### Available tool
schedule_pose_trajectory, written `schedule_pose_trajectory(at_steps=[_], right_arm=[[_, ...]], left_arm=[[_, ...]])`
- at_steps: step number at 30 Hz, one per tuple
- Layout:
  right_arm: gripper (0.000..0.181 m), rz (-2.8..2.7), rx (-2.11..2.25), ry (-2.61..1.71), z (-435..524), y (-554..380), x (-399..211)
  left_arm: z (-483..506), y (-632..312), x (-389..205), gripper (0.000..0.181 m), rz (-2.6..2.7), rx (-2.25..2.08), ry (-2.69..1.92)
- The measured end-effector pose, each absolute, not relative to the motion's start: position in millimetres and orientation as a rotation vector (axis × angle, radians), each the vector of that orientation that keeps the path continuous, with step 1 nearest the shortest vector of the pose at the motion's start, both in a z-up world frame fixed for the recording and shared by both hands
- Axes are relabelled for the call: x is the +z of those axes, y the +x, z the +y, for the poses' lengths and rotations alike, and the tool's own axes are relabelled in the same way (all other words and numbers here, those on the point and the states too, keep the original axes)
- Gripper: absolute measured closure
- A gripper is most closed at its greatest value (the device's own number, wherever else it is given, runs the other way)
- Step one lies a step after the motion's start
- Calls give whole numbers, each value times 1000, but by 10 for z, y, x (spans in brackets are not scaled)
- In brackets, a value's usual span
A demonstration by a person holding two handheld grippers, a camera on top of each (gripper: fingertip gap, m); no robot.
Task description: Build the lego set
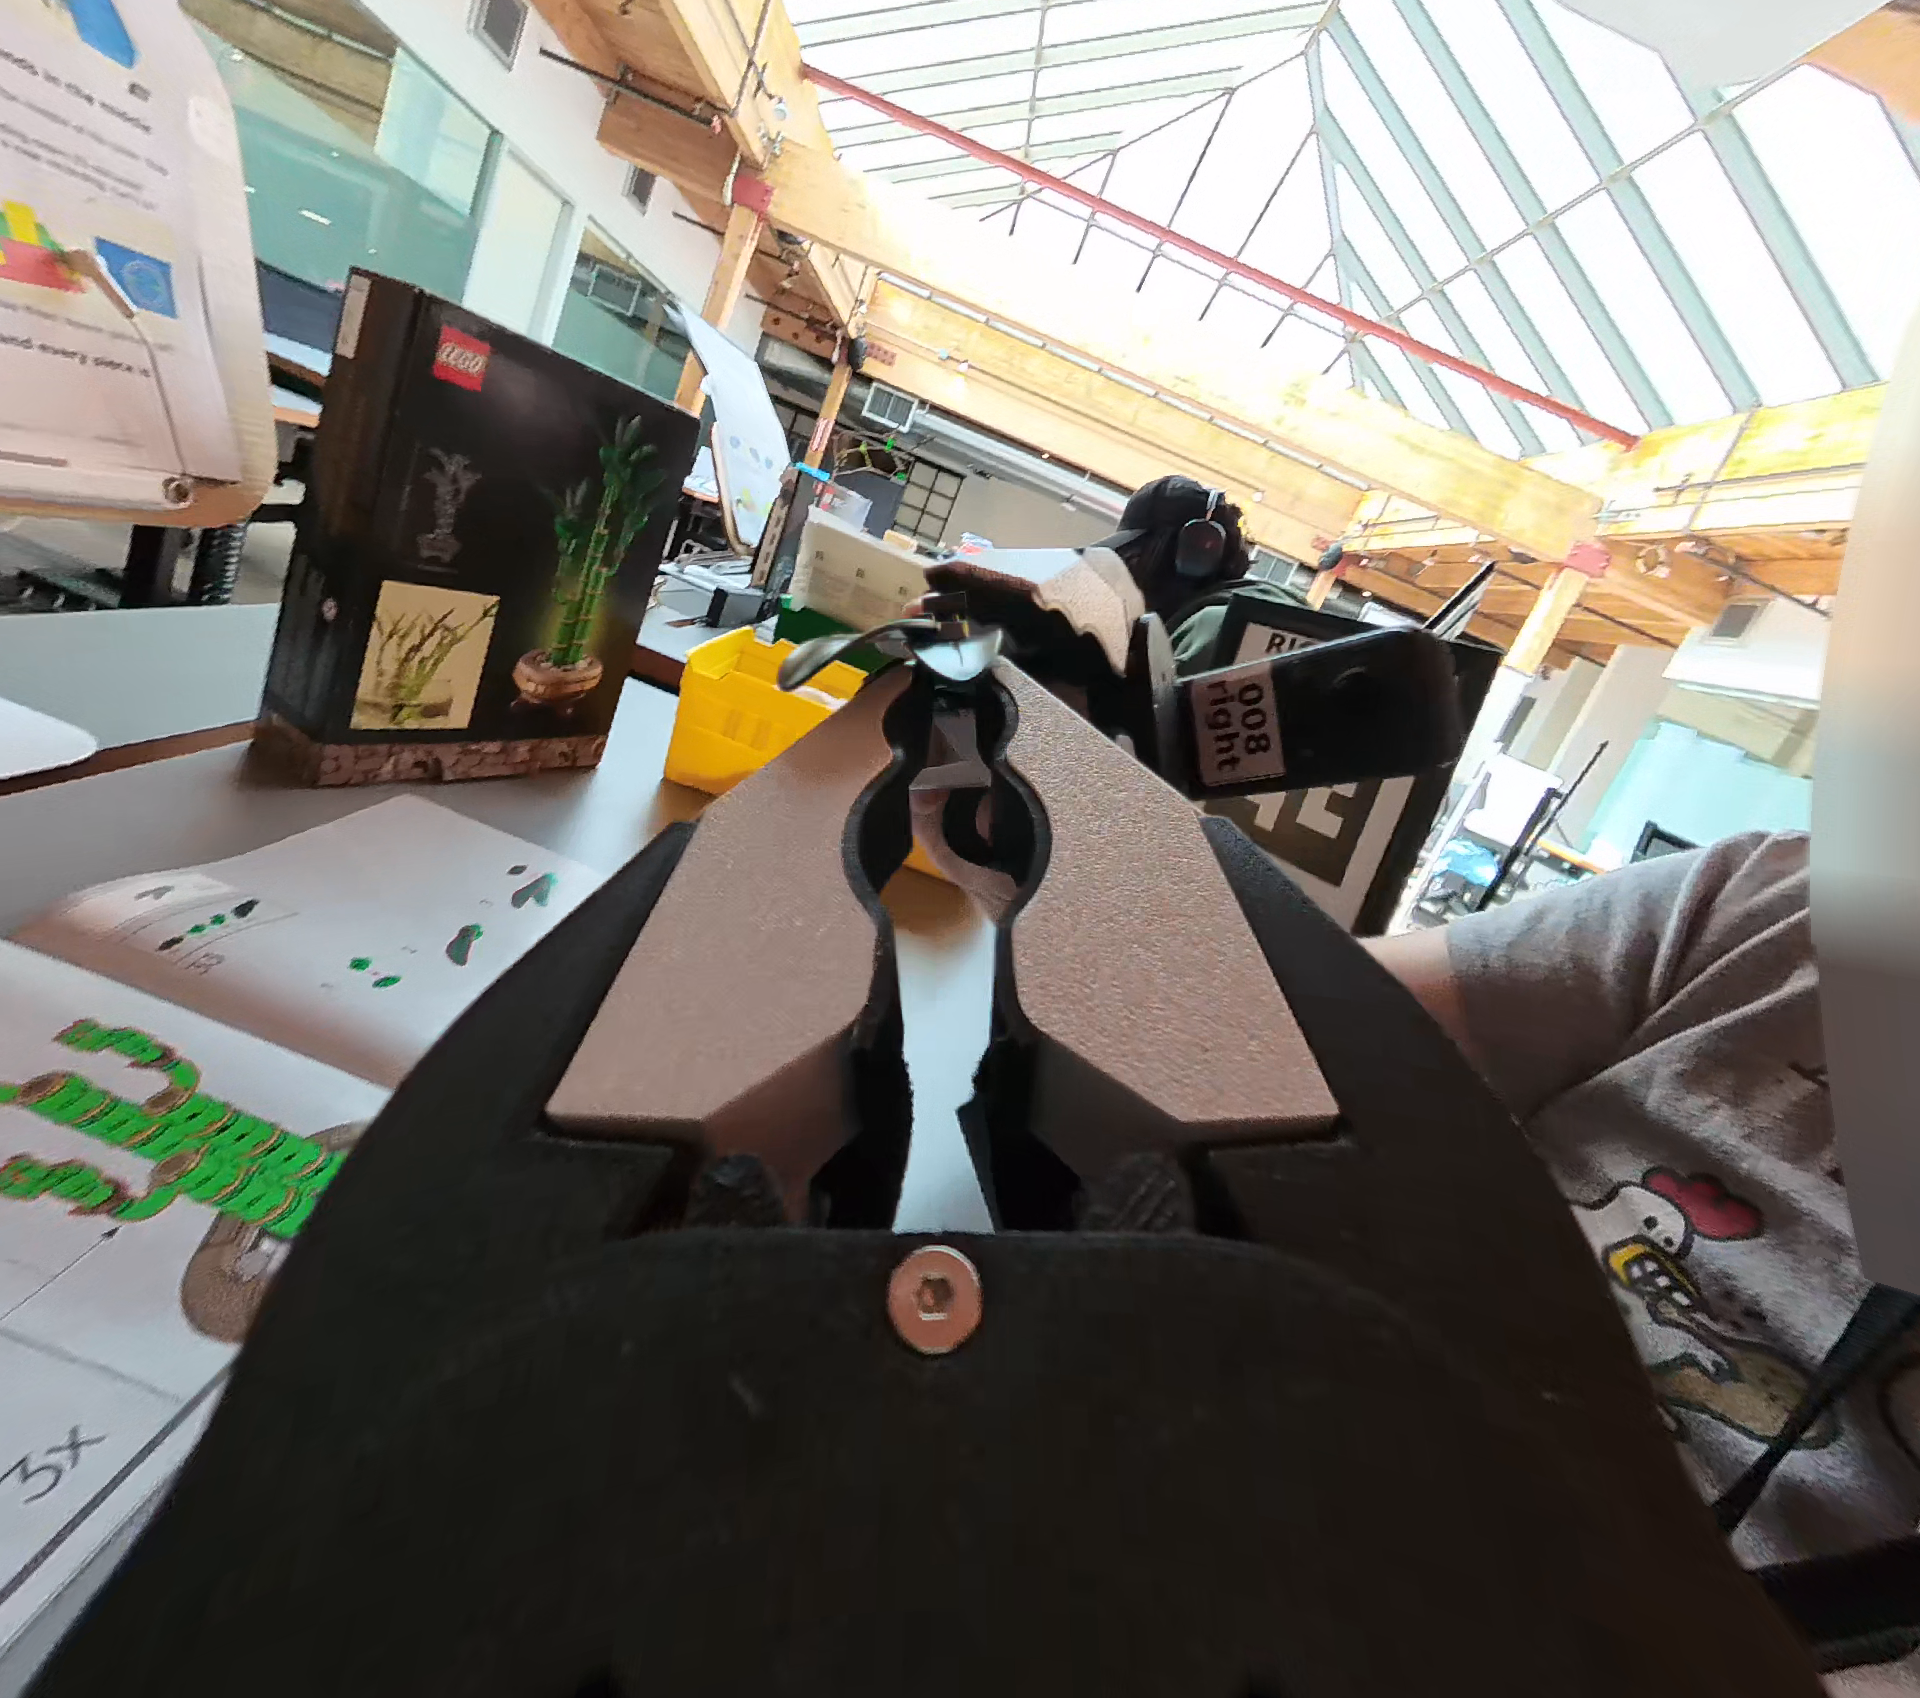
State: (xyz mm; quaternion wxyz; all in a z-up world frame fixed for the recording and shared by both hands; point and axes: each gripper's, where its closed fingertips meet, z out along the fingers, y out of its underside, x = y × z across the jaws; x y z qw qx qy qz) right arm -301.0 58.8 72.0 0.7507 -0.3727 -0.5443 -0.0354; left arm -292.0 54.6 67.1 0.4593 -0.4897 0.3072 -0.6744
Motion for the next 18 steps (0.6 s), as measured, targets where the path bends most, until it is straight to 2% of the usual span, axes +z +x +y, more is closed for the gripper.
schedule_pose_trajectory(at_steps=[15,18], right_arm=[[160,-1321,-88,-863,558,-3046,574],[166,-1331,-53,-882,551,-3023,581]], left_arm=[[506,-2902,554,176,888,-1579,-1318],[506,-2900,533,176,892,-1604,-1336]])
